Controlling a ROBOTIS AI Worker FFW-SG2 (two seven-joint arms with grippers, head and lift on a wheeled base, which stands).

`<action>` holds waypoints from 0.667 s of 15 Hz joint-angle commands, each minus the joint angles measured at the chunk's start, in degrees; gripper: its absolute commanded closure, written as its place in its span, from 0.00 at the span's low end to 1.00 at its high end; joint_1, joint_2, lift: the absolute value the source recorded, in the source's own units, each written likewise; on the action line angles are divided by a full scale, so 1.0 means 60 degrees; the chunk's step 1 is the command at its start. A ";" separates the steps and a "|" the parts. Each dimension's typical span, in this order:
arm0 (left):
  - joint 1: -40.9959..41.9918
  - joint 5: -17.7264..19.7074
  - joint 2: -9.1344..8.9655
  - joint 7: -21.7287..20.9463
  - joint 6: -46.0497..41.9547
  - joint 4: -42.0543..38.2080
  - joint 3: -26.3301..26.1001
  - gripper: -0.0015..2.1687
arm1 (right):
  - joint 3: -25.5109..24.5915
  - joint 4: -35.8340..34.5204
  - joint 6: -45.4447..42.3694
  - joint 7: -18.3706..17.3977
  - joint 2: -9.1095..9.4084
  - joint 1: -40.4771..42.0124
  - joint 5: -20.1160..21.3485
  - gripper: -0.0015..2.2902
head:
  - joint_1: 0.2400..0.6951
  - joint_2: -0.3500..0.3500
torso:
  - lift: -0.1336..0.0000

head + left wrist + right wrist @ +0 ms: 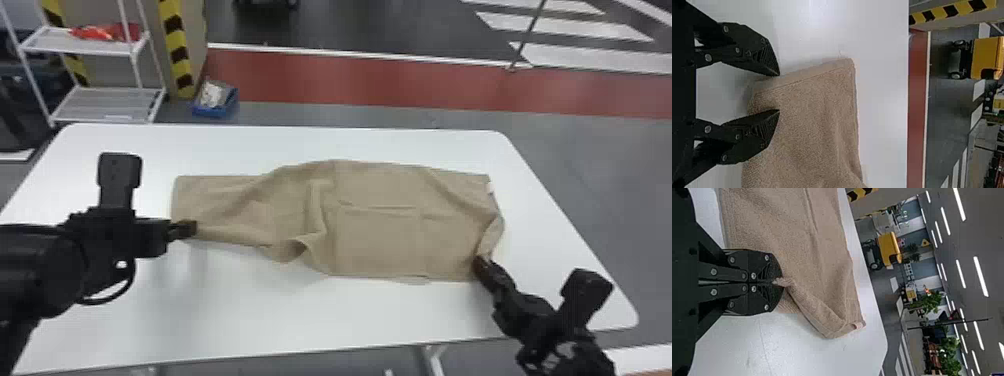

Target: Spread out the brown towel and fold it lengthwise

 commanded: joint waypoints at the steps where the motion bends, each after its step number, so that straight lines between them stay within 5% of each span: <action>1: 0.0231 0.0090 0.0007 0.0077 0.0008 -0.0245 0.0129 0.70 | 0.0013 -0.0030 -0.0011 0.0000 0.0000 0.0015 -0.0026 0.73 | 1.00 0.30 | 0.10; 5: 0.0626 0.0690 0.0109 0.0092 0.0360 -0.1651 0.0539 0.70 | -0.0177 -0.1392 0.0253 0.0015 0.0000 0.0396 -0.0187 0.73 | 1.00 0.30 | 0.10; 10: 0.0729 0.1848 0.0139 0.0092 0.3729 -0.4186 0.1784 0.70 | -0.1408 -0.4629 0.2187 -0.0088 -0.0117 0.0865 -0.0978 0.73 | 1.00 0.29 | 0.10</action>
